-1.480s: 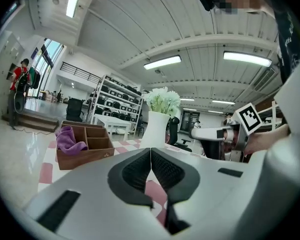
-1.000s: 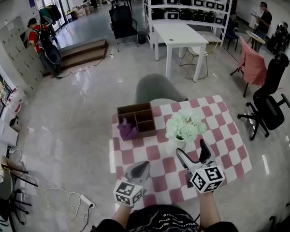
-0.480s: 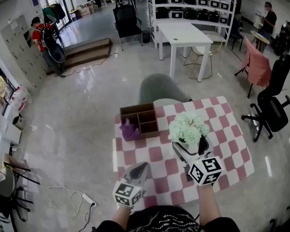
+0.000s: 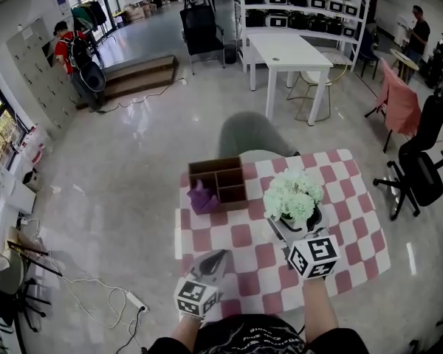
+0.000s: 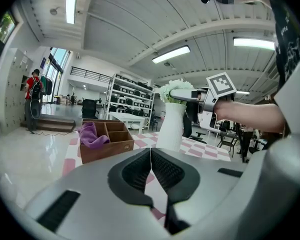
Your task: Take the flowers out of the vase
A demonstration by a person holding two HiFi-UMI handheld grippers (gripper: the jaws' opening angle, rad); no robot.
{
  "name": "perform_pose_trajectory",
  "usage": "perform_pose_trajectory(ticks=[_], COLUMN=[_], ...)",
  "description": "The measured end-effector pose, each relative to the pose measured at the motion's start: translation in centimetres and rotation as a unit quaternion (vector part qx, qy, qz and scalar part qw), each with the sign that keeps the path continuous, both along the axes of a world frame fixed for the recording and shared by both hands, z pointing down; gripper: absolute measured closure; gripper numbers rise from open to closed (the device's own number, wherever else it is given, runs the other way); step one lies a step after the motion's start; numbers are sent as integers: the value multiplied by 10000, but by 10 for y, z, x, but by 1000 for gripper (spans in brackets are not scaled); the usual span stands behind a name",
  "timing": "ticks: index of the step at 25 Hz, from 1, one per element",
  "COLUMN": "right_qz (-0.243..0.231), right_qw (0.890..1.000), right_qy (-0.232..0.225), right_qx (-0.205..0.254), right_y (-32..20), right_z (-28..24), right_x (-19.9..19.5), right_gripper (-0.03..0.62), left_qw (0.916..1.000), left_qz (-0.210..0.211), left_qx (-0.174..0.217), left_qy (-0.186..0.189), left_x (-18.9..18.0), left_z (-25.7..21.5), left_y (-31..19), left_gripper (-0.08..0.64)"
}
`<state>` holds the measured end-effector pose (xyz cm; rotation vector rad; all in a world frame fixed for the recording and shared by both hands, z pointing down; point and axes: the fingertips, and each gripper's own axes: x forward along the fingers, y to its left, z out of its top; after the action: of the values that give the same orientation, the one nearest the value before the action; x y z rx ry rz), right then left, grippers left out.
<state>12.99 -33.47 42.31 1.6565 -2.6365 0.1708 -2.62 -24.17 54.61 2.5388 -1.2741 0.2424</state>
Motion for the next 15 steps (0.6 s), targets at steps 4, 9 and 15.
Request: perform_pose_trajectory(ticks=[4, 9, 15], right_qz=[37, 37, 81], right_qw=[9999, 9996, 9992], right_qy=[-46, -135, -202], right_qx=[107, 263, 345], right_y=[1, 5, 7], right_z=[-4, -10, -13], right_x=[5, 6, 10], right_gripper=[277, 422, 494], left_qw=[10000, 10000, 9999], left_qz=[-44, -20, 4], left_qx=[14, 18, 29], left_qy=[-3, -58, -98], left_x=[-3, -2, -2], left_z=[1, 2, 5], left_y=[-2, 0, 2], left_gripper=[549, 548, 548])
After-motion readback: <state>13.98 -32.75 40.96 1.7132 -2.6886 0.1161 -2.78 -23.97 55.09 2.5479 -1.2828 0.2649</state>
